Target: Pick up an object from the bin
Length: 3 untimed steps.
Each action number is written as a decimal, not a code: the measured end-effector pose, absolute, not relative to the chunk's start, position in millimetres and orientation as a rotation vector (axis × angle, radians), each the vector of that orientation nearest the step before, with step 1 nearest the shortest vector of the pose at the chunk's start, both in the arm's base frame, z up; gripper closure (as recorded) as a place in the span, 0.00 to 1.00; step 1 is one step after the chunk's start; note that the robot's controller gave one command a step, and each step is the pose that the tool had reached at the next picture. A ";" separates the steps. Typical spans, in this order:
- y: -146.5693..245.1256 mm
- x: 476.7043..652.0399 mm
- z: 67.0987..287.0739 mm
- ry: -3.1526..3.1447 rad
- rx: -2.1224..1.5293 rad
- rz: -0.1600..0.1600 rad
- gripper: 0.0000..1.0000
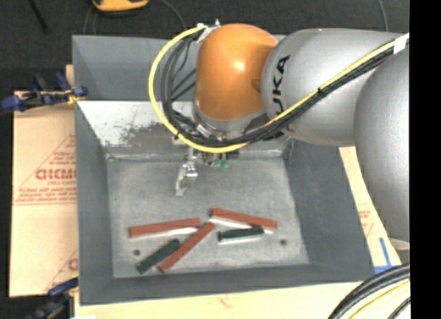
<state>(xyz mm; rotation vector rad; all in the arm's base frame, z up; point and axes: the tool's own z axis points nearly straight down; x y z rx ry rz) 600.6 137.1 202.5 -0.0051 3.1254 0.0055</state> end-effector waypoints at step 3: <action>114.8 531.0 79.5 3.135 -0.075 0.008 1.00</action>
Offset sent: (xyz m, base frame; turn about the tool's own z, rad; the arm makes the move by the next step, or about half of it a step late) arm -0.0552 -0.0127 -0.0810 -0.0007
